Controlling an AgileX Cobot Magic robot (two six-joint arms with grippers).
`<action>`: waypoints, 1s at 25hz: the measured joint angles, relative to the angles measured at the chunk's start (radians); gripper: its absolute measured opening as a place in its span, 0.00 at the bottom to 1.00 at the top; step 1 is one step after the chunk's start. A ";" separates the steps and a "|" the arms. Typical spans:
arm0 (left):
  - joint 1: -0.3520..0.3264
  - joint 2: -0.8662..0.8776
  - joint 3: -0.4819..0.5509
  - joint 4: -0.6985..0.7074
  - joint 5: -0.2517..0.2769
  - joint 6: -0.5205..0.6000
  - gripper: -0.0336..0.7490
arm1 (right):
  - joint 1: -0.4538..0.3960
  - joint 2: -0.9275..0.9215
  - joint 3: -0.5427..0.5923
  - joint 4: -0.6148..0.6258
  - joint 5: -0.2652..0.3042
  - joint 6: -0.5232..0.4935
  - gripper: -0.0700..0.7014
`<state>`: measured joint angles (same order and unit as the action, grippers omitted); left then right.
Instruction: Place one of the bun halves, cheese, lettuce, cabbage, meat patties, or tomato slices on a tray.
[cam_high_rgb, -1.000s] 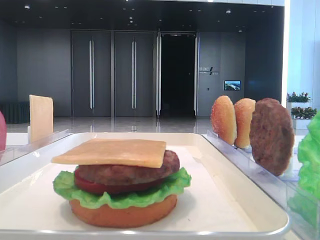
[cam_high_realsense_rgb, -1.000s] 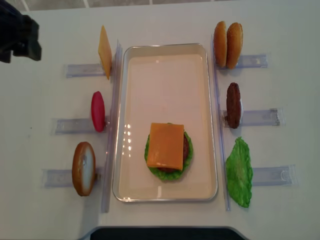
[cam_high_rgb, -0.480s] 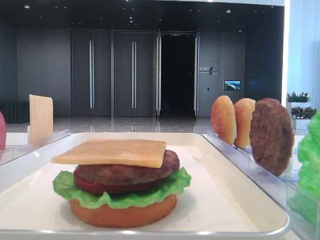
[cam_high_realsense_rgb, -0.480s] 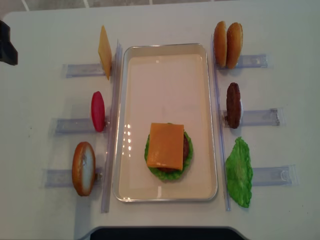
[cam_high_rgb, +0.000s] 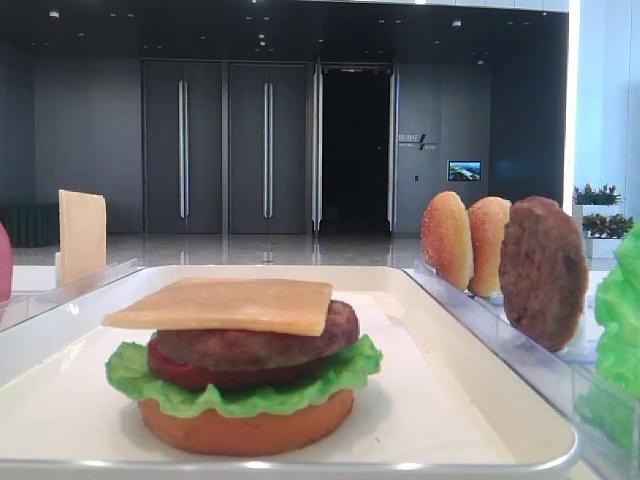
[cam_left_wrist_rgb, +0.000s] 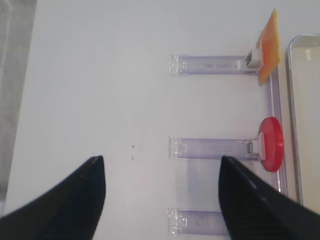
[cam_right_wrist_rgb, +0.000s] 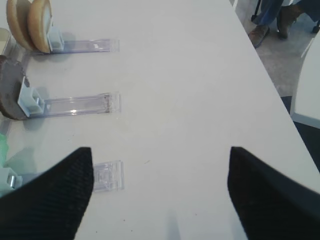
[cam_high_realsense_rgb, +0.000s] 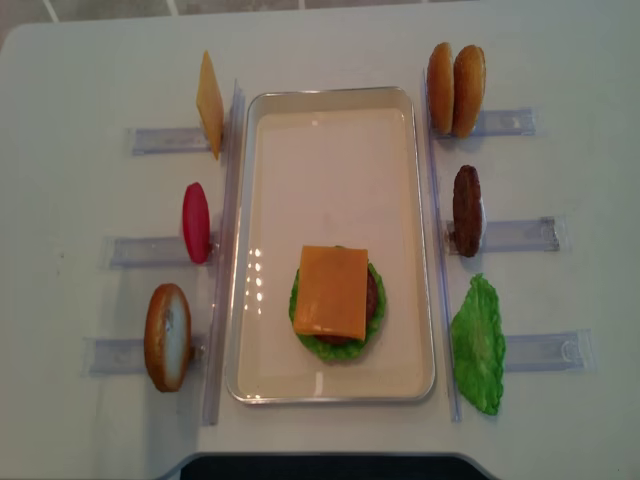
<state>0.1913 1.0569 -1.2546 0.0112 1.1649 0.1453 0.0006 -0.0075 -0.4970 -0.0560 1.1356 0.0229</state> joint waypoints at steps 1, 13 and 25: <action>0.000 -0.038 0.000 0.003 0.006 0.002 0.73 | 0.000 0.000 0.000 0.000 0.000 0.000 0.81; 0.000 -0.485 0.184 0.016 0.053 0.021 0.73 | 0.000 0.000 0.000 0.000 0.000 0.000 0.81; 0.000 -0.921 0.529 0.004 0.052 0.022 0.73 | 0.000 0.000 0.000 0.000 0.000 0.000 0.81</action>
<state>0.1913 0.1359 -0.7259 0.0148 1.2174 0.1675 0.0006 -0.0075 -0.4970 -0.0560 1.1356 0.0229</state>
